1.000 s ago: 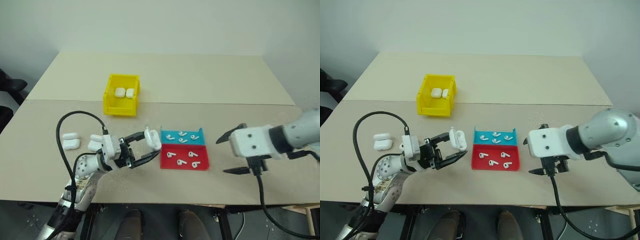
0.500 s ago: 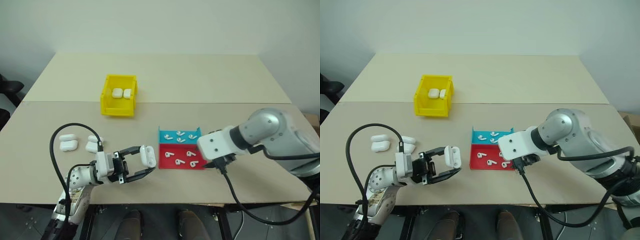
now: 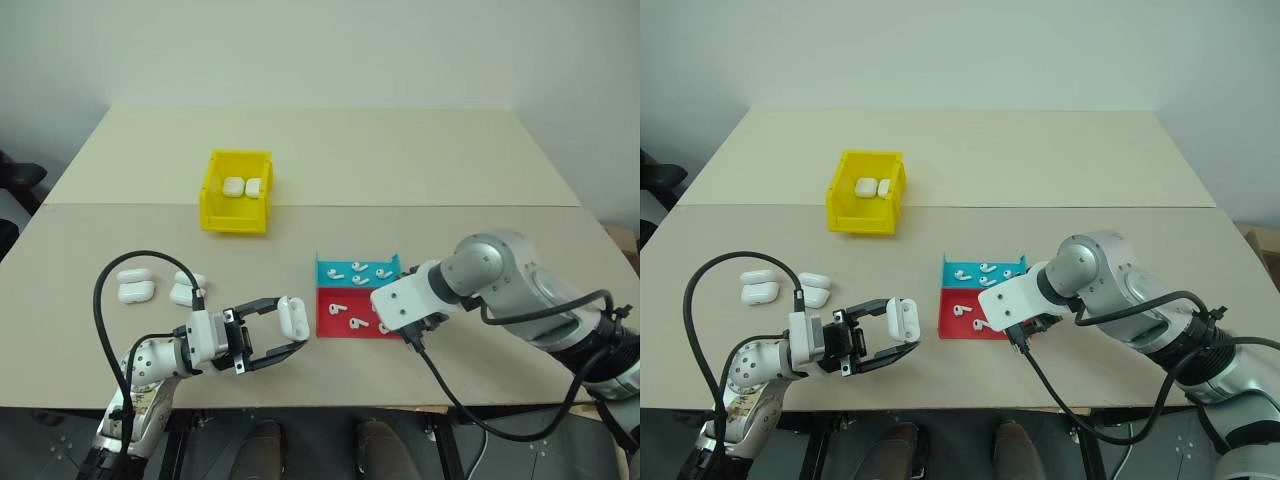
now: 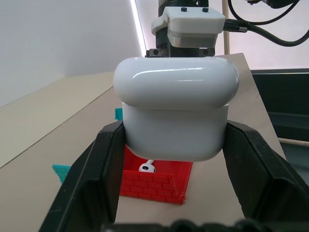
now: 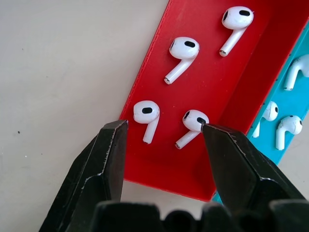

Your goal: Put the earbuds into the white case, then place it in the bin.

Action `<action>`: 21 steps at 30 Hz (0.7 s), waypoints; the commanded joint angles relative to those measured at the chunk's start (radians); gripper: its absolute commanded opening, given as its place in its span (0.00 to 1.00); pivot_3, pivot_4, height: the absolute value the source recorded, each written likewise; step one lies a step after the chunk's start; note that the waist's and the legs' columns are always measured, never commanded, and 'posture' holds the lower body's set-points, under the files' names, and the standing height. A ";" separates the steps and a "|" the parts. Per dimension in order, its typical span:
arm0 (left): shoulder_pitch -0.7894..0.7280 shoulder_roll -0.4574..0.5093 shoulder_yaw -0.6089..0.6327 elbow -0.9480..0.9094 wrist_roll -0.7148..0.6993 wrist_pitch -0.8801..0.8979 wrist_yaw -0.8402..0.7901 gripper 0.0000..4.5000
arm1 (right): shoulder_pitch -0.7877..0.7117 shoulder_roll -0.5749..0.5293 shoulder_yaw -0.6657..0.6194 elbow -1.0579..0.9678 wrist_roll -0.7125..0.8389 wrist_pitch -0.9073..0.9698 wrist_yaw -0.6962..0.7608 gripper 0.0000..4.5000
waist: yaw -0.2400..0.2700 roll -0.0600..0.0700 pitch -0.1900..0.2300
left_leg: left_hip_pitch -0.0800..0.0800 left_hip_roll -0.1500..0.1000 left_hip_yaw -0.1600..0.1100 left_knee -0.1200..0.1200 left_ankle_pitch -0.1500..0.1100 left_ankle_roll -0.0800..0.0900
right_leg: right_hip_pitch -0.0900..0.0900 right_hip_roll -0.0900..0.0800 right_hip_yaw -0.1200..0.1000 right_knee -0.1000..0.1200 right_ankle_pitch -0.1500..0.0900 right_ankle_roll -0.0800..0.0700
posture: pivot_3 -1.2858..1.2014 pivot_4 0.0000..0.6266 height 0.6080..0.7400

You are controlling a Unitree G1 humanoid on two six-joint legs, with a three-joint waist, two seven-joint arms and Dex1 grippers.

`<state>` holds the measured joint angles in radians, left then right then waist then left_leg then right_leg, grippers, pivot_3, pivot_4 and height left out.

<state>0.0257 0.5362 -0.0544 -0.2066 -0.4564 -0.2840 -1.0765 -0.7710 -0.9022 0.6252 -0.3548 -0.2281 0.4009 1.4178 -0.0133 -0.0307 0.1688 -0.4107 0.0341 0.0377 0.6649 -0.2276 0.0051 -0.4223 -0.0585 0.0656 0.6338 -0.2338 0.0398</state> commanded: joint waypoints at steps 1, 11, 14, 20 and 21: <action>0.007 0.005 0.017 -0.038 0.009 -0.015 0.009 0.61 | 0.000 0.022 0.009 0.015 -0.029 -0.034 0.019 0.65 | -0.001 0.000 0.000 | 0.000 0.000 0.000 0.000 0.000 0.000 | 0.000 0.000 0.000 0.000 0.000 0.000 | 0.52 0.24 1.00; 0.017 0.025 0.026 -0.059 0.026 0.011 0.025 0.61 | 0.013 0.061 0.017 0.058 -0.068 -0.079 0.025 0.51 | -0.001 0.000 0.000 | 0.002 0.000 0.000 0.000 0.000 0.000 | 0.000 0.000 0.000 0.004 0.000 -0.001 | 0.52 0.24 1.00; 0.019 0.022 0.024 -0.062 0.024 0.011 0.029 0.61 | 0.017 0.067 0.013 0.061 -0.073 -0.087 0.034 0.51 | -0.001 0.000 0.000 | 0.003 0.000 0.000 0.001 0.000 0.000 | 0.000 0.000 0.000 0.007 -0.001 -0.001 | 0.52 0.24 1.00; 0.018 0.024 0.027 -0.060 0.026 0.003 0.035 0.61 | 0.028 0.074 0.017 0.069 -0.093 -0.114 0.033 0.51 | -0.002 0.000 0.000 | 0.004 0.000 0.000 0.001 0.000 0.000 | 0.000 0.000 0.000 0.008 -0.001 -0.002 | 0.52 0.24 1.00; 0.018 0.023 0.028 -0.060 0.027 0.003 0.038 0.61 | 0.028 0.078 0.017 0.071 -0.097 -0.115 0.032 0.51 | -0.002 0.000 0.000 | 0.004 0.000 0.000 0.001 0.000 0.000 | 0.000 0.000 0.000 0.008 -0.001 -0.002 | 0.52 0.24 1.00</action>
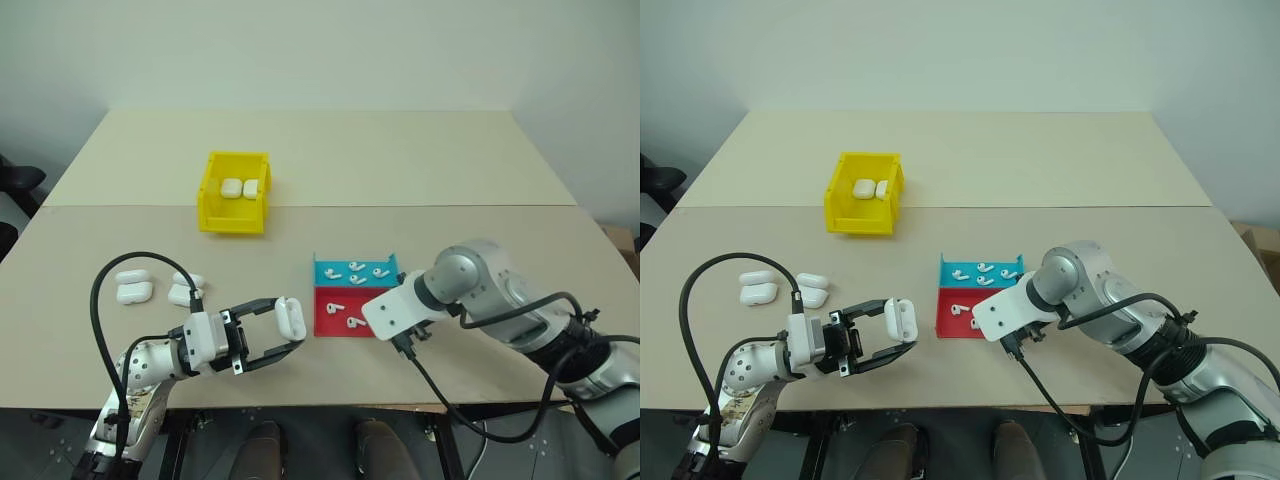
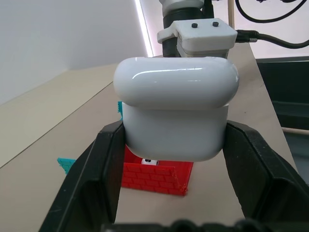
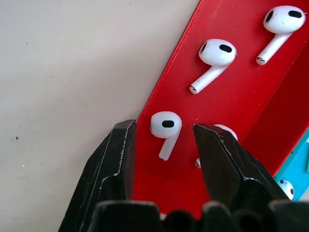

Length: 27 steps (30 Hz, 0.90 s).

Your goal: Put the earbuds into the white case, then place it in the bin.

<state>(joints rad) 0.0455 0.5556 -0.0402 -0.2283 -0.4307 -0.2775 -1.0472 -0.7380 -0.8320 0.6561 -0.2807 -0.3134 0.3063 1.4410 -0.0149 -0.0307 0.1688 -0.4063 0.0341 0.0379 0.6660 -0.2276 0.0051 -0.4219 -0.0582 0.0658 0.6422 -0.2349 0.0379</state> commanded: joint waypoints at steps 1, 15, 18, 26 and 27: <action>-0.001 0.004 0.014 -0.038 0.002 -0.003 0.011 0.61 | -0.005 0.011 -0.015 -0.001 -0.014 -0.022 0.008 0.51 | 0.000 0.000 0.000 | 0.000 0.000 0.000 0.000 0.000 0.000 | 0.000 0.000 0.000 0.000 0.000 0.000 | 0.52 0.24 1.00; -0.004 0.001 0.006 -0.036 0.017 -0.013 0.013 0.61 | -0.020 0.019 -0.042 0.015 -0.022 -0.062 0.036 0.51 | 0.000 0.000 0.000 | 0.000 0.000 0.000 0.000 0.000 0.000 | 0.000 0.000 0.000 0.000 0.000 0.000 | 0.52 0.24 1.00; -0.004 -0.001 0.005 -0.035 0.020 -0.015 0.014 0.61 | -0.028 0.022 -0.045 0.016 -0.026 -0.065 0.036 0.51 | 0.000 0.000 0.000 | 0.000 0.000 0.000 0.000 0.000 0.000 | 0.000 0.000 0.000 0.000 0.000 0.000 | 0.52 0.24 1.00; -0.004 0.000 0.005 -0.028 0.029 -0.022 0.007 0.61 | -0.057 0.036 -0.043 0.041 -0.030 -0.073 0.029 0.51 | 0.000 0.000 0.000 | 0.000 0.000 0.000 0.000 0.000 0.000 | 0.000 0.000 0.000 0.000 0.000 0.000 | 0.52 0.24 1.00; -0.004 0.000 0.005 -0.027 0.031 -0.023 0.007 0.61 | -0.058 0.037 -0.044 0.043 -0.030 -0.074 0.029 0.51 | 0.000 0.000 0.000 | 0.000 0.000 0.000 0.000 0.000 0.000 | 0.000 0.000 0.000 0.000 0.000 0.000 | 0.52 0.24 1.00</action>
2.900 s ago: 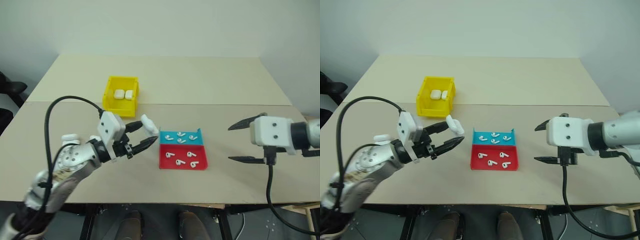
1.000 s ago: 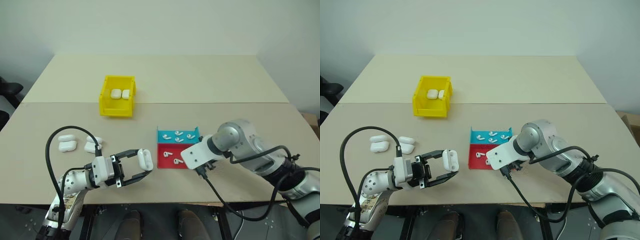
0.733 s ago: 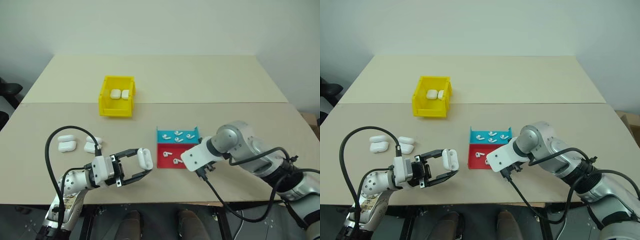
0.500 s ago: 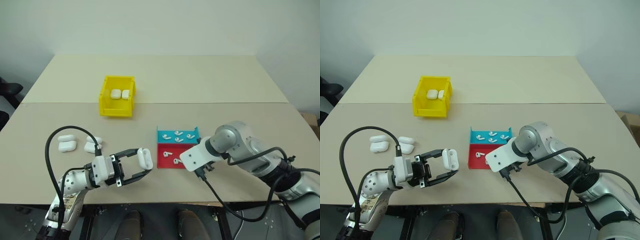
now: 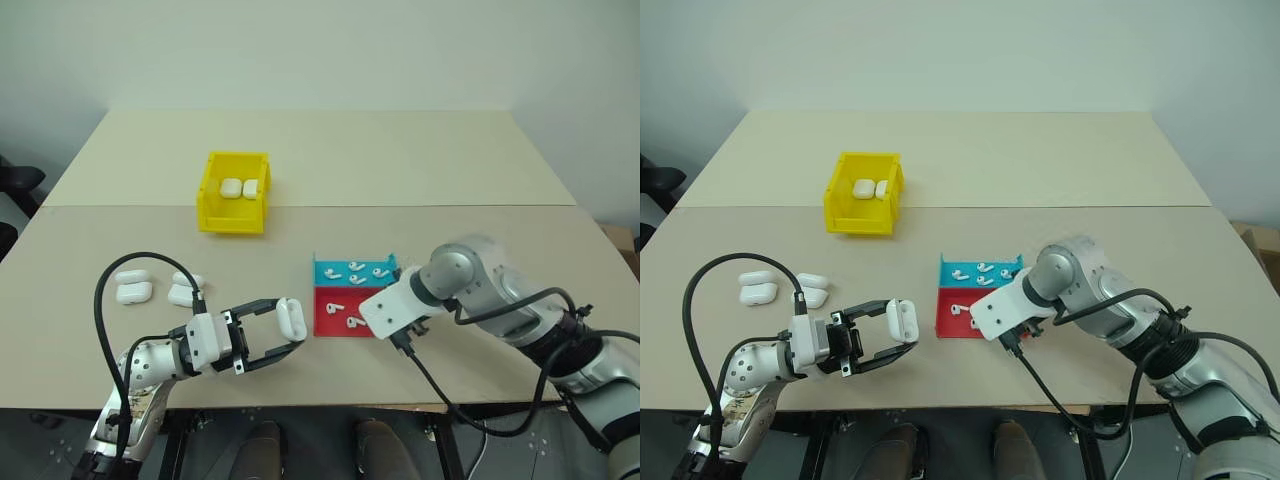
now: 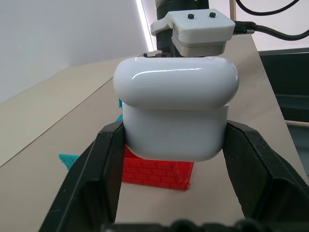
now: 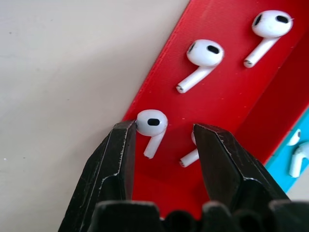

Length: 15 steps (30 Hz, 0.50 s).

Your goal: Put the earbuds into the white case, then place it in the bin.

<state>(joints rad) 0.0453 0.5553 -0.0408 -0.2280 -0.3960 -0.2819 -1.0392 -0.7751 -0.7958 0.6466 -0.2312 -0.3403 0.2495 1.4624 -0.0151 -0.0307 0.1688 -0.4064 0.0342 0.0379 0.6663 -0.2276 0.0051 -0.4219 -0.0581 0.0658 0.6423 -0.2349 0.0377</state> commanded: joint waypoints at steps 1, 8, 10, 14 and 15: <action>-0.002 0.000 0.005 -0.027 -0.004 -0.021 -0.002 0.61 | -0.021 0.003 -0.034 -0.004 -0.004 -0.018 0.007 0.51 | 0.000 0.000 0.000 | 0.000 0.000 0.000 0.000 0.000 0.000 | 0.000 0.000 0.000 0.000 0.000 0.000 | 0.52 0.24 1.00; -0.001 -0.002 0.005 -0.027 -0.002 -0.022 0.000 0.61 | -0.012 0.004 -0.025 0.005 -0.008 -0.042 0.007 0.51 | -0.001 0.000 0.000 | 0.000 0.000 0.000 0.000 0.000 0.000 | 0.000 0.000 0.000 0.000 0.000 0.000 | 0.52 0.24 1.00; -0.002 -0.003 0.006 -0.023 0.000 -0.026 -0.001 0.61 | -0.012 0.009 -0.023 0.012 -0.011 -0.043 0.005 0.51 | -0.001 0.000 0.000 | 0.000 0.000 0.000 0.000 0.000 0.000 | 0.000 0.000 0.000 0.000 0.000 0.000 | 0.52 0.24 1.00; -0.002 -0.002 0.007 -0.021 0.005 -0.027 0.002 0.61 | -0.013 0.016 -0.021 0.027 -0.022 -0.048 0.002 0.51 | 0.000 0.000 0.000 | 0.000 0.000 0.000 0.000 0.000 0.000 | 0.000 0.000 0.000 0.000 0.000 0.000 | 0.52 0.24 1.00; -0.003 -0.002 0.007 -0.019 0.006 -0.027 0.002 0.61 | -0.013 0.018 -0.021 0.029 -0.024 -0.050 0.002 0.51 | 0.000 0.000 0.000 | 0.000 0.000 0.000 0.000 0.000 0.000 | 0.000 0.000 0.000 0.000 0.000 0.000 | 0.52 0.24 1.00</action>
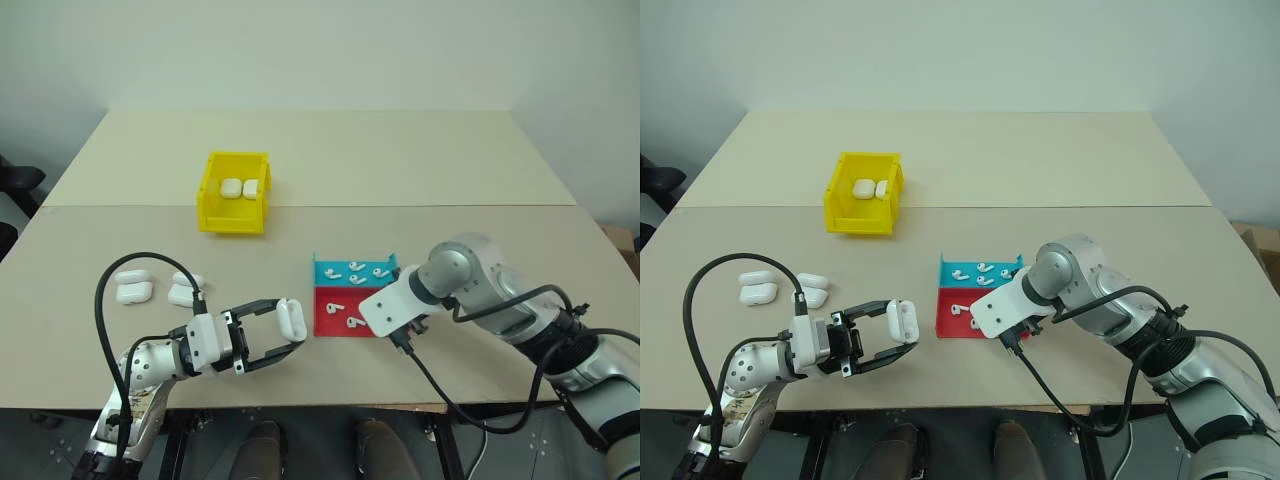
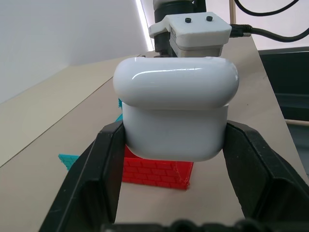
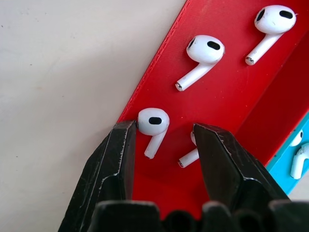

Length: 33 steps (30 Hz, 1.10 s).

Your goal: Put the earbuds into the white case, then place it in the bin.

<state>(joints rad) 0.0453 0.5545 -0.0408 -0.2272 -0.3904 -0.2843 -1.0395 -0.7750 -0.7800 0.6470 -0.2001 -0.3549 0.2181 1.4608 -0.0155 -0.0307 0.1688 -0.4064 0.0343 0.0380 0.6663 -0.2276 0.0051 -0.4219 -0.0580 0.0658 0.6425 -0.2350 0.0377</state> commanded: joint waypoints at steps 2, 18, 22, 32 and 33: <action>-0.002 -0.002 0.007 -0.020 0.002 -0.027 0.003 0.61 | -0.009 0.003 -0.023 -0.002 -0.010 -0.025 0.006 0.51 | 0.000 0.000 0.000 | 0.000 0.000 0.000 0.000 0.000 0.000 | 0.000 0.000 0.000 0.000 0.000 0.000 | 0.52 0.24 1.00; -0.002 -0.002 0.007 -0.008 0.015 -0.038 0.002 0.61 | 0.004 0.003 -0.025 -0.005 -0.016 -0.051 0.009 0.43 | 0.000 0.000 0.000 | 0.000 0.000 0.000 0.000 0.000 0.000 | 0.000 0.000 0.000 0.000 0.000 0.000 | 0.52 0.24 1.00; -0.002 -0.001 0.005 -0.009 0.014 -0.038 0.001 0.61 | 0.007 0.008 -0.031 -0.009 -0.013 -0.048 0.003 0.43 | 0.000 0.000 0.000 | 0.000 0.000 0.000 0.000 0.000 0.000 | 0.000 0.000 0.000 0.000 0.000 0.000 | 0.52 0.24 1.00; -0.007 -0.008 0.005 0.000 0.024 -0.046 0.002 0.61 | 0.012 0.005 -0.026 -0.014 -0.018 -0.056 0.007 0.43 | 0.000 0.000 0.000 | 0.000 0.000 0.000 0.000 0.000 0.000 | 0.000 0.000 0.000 0.000 0.000 0.000 | 0.52 0.24 1.00; -0.007 -0.009 0.005 0.001 0.026 -0.047 0.003 0.61 | 0.012 0.005 -0.025 -0.014 -0.016 -0.055 0.010 0.43 | 0.000 0.000 0.000 | 0.000 0.000 0.000 0.000 0.000 0.000 | 0.000 0.000 0.000 0.000 0.000 0.000 | 0.52 0.24 1.00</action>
<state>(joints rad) 0.0451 0.5501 -0.0408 -0.2179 -0.3566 -0.3041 -1.0394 -0.7664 -0.7722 0.6470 -0.1878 -0.3706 0.1750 1.4617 -0.0154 -0.0307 0.1688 -0.4063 0.0343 0.0380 0.6663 -0.2276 0.0051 -0.4219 -0.0580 0.0658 0.6425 -0.2350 0.0377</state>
